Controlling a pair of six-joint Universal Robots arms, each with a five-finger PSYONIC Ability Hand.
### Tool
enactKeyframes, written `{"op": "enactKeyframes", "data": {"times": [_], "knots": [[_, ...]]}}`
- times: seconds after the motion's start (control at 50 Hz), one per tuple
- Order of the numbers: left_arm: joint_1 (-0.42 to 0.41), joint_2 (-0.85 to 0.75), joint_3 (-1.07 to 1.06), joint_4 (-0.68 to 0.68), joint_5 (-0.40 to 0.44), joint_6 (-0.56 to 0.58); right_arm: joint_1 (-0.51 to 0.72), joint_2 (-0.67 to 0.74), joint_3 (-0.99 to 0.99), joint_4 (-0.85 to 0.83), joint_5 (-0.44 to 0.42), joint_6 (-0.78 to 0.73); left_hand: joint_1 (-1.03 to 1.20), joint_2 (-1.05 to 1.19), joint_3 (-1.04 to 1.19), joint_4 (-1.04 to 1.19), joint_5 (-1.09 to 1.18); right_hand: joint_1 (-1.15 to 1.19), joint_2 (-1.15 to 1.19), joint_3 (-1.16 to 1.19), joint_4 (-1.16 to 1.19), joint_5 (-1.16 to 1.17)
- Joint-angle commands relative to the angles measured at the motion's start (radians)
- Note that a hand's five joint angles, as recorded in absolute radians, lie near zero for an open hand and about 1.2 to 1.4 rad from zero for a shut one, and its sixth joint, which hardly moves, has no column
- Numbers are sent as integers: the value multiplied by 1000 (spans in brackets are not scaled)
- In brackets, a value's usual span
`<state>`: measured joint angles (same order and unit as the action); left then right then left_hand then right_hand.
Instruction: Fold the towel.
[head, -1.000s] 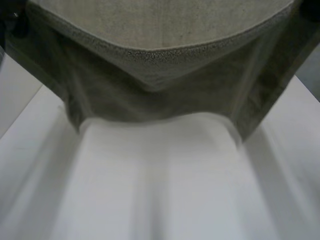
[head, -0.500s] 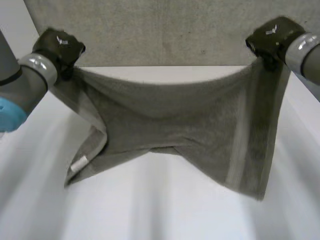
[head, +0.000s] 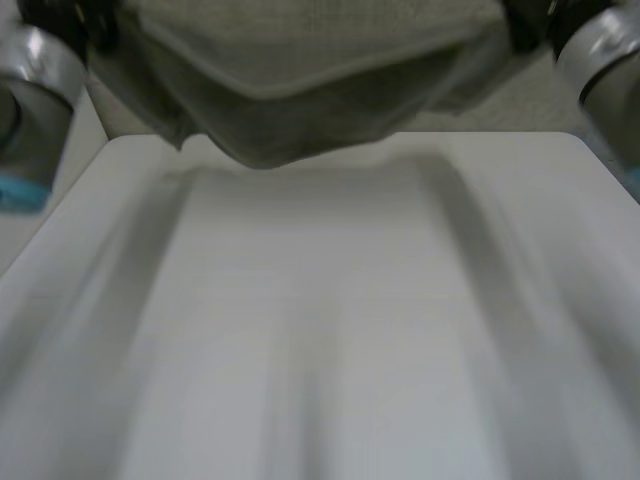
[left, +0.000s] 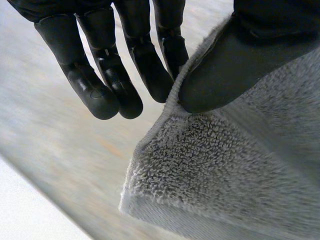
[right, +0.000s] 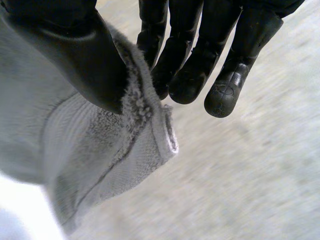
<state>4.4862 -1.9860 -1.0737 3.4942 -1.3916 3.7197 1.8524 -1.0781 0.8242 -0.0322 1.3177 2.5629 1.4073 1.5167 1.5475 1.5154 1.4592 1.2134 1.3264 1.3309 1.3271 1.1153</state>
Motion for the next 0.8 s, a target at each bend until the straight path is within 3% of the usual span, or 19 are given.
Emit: {"op": "enactKeyframes", "data": {"times": [0.02, 0.12, 0.24, 0.32, 0.44, 0.6, 0.74, 0.8], "knots": [[27, -34, -321, 71, 129, 11, -2, 26, 242, -2, -20, -78, -11, -120, -151, -119, -238, 183, 70, 65, 69, 106], [33, -91, -547, 198, 143, 87, -4, 96, 435, -6, -87, -196, -11, -120, -151, -119, -238, 183, 70, 65, 69, 106], [56, -70, -672, 215, 144, 210, -19, 87, 527, -3, -84, -253, -11, -120, -151, -119, -238, 183, 70, 65, 69, 106], [79, 66, -776, 207, 143, 273, -51, -85, 593, 15, -78, -248, -11, -120, -151, -119, -238, 183, 70, 65, 69, 106], [80, 338, -880, 146, 169, 237, -127, -313, 693, 78, -98, -253, -11, -120, -151, -119, -238, 183, 70, 65, 69, 106], [132, 538, -917, -44, 269, 164, -232, -456, 721, 239, -181, -271, -11, -120, -151, -119, -238, 183, 70, 65, 69, 106], [192, 480, -867, -49, 333, 161, -260, -418, 671, 262, -241, -288, -11, -120, -151, -119, -238, 183, 70, 65, 69, 106], [182, 316, -789, 3, 316, 169, -245, -285, 603, 246, -230, -290, -11, -120, -151, -119, -238, 183, 70, 65, 69, 106]]}}
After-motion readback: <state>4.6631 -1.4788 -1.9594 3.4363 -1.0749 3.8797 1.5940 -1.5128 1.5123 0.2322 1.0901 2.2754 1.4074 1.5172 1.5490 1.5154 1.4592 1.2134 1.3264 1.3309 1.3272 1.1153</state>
